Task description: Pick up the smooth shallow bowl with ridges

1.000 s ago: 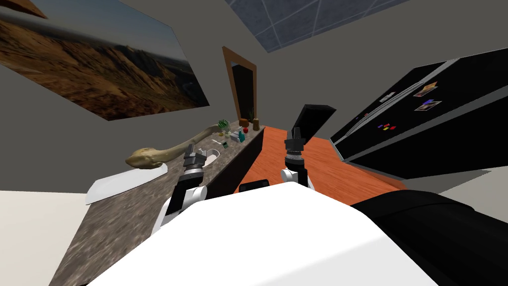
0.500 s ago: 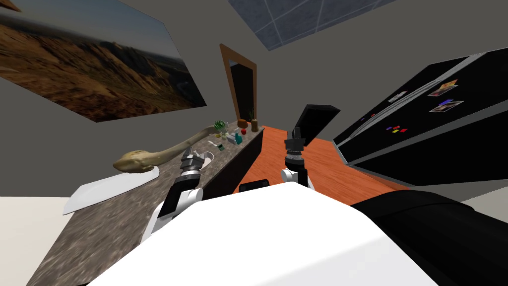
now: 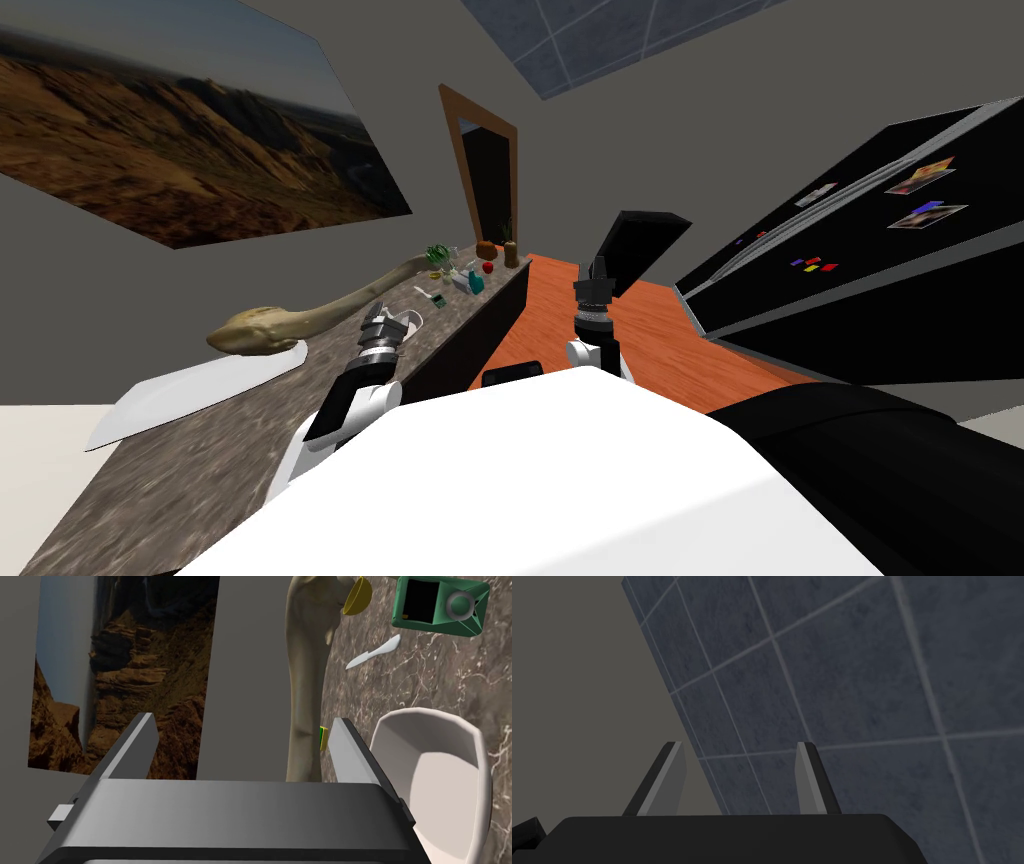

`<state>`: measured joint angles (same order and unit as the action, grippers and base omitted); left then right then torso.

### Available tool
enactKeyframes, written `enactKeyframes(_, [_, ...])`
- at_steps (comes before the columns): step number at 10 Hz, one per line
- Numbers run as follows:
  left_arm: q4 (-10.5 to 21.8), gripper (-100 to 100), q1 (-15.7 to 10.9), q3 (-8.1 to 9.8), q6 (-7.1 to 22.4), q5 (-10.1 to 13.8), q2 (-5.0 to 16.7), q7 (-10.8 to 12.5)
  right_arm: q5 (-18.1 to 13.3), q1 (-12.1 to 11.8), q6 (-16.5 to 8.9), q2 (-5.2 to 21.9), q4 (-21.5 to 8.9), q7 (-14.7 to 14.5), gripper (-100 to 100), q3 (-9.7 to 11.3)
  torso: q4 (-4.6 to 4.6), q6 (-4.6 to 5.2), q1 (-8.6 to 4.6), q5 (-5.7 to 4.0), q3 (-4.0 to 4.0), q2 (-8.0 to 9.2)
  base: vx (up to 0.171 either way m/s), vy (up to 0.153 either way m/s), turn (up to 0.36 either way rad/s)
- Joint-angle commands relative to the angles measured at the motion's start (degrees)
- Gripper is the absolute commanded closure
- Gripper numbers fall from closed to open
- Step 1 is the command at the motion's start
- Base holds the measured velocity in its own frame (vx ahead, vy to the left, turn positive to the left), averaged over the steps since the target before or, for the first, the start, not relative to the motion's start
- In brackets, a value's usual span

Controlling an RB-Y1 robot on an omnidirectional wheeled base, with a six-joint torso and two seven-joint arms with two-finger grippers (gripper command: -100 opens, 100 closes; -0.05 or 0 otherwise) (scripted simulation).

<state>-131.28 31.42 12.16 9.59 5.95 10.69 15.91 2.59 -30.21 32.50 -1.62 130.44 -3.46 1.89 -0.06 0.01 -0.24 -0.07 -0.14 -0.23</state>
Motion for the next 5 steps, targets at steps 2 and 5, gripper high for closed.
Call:
enactKeyframes(2, [-0.4, -100, 0.6, 2.0, 4.2, 1.5, 0.1, 1.1, 0.0, 0.0, 0.0, 0.0, 0.0, 0.0, 0, 0.0, 0.0, 0.0, 0.07, 0.02, -0.01, -0.03, 0.071, -0.057, 0.014])
enactKeyframes(5, [-0.3, -100, 0.7, 3.0, 7.6, 2.3, 0.2, 1.6, 0.0, 0.0, 0.0, 0.0, 0.0, 0.0, 0, 0.0, 0.01, -0.01, 0.14, 0.04, 0.02, 0.04, 0.041, -0.04, 0.009])
